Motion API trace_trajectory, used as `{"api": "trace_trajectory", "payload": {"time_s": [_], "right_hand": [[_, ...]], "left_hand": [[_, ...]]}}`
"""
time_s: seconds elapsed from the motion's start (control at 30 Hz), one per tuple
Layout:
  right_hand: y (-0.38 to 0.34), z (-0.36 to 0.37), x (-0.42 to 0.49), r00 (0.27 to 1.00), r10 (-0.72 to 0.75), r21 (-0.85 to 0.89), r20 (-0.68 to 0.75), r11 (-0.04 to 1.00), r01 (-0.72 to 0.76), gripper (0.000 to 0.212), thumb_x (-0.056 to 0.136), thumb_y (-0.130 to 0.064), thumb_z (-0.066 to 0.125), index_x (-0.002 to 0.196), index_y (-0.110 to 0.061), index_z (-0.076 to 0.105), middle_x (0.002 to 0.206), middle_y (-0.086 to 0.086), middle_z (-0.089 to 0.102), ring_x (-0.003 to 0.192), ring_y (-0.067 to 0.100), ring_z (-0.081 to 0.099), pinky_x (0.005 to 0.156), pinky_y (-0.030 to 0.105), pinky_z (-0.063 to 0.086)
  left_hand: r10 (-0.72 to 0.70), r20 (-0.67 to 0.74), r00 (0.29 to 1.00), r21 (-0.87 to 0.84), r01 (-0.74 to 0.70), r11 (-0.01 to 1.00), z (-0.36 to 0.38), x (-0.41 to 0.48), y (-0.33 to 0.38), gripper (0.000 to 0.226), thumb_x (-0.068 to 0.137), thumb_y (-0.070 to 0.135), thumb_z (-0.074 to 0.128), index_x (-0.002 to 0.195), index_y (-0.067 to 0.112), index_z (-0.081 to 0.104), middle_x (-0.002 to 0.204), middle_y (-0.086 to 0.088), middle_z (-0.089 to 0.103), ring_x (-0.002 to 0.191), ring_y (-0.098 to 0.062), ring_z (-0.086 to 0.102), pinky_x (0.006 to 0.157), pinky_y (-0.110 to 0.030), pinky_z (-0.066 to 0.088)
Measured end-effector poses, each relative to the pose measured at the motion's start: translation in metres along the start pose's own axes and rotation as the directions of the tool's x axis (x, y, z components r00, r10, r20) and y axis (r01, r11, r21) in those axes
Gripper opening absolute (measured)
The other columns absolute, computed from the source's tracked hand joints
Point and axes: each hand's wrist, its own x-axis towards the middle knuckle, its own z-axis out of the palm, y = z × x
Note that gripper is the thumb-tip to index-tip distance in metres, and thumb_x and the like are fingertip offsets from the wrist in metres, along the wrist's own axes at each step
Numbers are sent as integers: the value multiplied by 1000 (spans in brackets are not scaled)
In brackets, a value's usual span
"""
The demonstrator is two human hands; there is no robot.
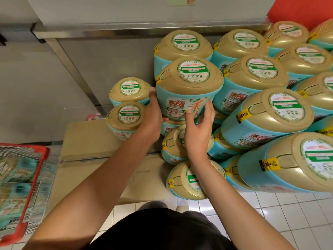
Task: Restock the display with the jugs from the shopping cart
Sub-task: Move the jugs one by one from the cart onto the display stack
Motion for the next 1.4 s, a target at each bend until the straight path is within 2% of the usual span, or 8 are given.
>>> {"api": "trace_trajectory", "payload": {"time_s": [0.17, 0.37, 0.5, 0.7, 0.87, 1.0, 1.17, 1.4], "right_hand": [[-1, 0, -5, 999, 29, -12, -14, 1000, -29, 63, 104, -24, 64, 161, -14, 37, 160, 3, 40, 150, 15, 40, 125, 43, 35], [-6, -13, -27, 997, 79, 69, -18, 995, -77, 54, 103, -17, 64, 153, -16, 43, 149, -2, 51, 135, 0, 50, 116, 24, 43], [-10, -28, -51, 998, 53, 62, -19, 997, -52, 31, 99, -16, 63, 130, -15, 58, 120, 2, 66, 108, 1, 63, 90, 11, 47], [-11, -58, -100, 991, 25, 61, 128, 998, -33, 14, 98, -23, 57, 106, -19, 68, 105, -4, 70, 102, 21, 66, 99, 56, 54], [-3, -89, -158, 967, -6, 116, 256, 993, -25, 13, 101, -20, 57, 102, -14, 69, 91, -10, 70, 88, 18, 65, 84, 43, 53], [10, -114, -216, 929, -9, 141, 370, 989, -46, 16, 101, -19, 55, 99, -11, 68, 92, 6, 69, 88, 28, 64, 82, 45, 56], [33, -141, -295, 825, 17, 104, 565, 990, -92, 18, 101, -22, 55, 96, -12, 68, 87, 15, 66, 84, 21, 62, 81, 48, 54], [46, -135, -390, 640, 76, -29, 765, 996, -84, 20, 101, -25, 54, 91, -16, 68, 80, 2, 66, 78, 18, 60, 78, 42, 50]], "left_hand": [[25, 74, 997, -44, -22, 999, -5, -3, 1, 43, 104, 69, 33, 120, 40, 61, 100, 21, 69, 96, -2, 64, 76, -34, 56], [19, 115, 993, -121, -5, 993, -24, -19, -8, 61, 109, 56, 37, 157, 20, 40, 155, -9, 50, 138, -22, 53, 81, -29, 56], [43, 81, 996, -74, -37, 997, -47, -44, -21, 49, 110, 44, 41, 140, 9, 57, 138, -13, 61, 117, -19, 62, 80, -29, 57], [153, 172, 973, -9, -154, 988, -90, -99, -53, 33, 99, 42, 52, 103, 14, 70, 103, -7, 73, 91, -16, 72, 80, -35, 60], [238, 165, 957, 9, -243, 970, -134, -157, -110, 30, 109, 30, 45, 102, 16, 71, 92, -3, 76, 82, -17, 72, 70, -29, 57], [275, 106, 956, -12, -275, 961, -174, -222, -155, 31, 94, 47, 56, 97, 22, 74, 95, -4, 75, 84, -19, 72, 70, -30, 57], [303, 9, 953, 7, -303, 953, -240, -314, -212, 35, 99, 48, 50, 103, 21, 71, 102, -6, 73, 91, -20, 69, 78, -35, 55], [216, -245, 945, -23, -229, 973, -336, -433, -287, 41, 94, 54, 50, 103, 20, 72, 106, -11, 75, 97, -27, 72, 77, -34, 57]]}}
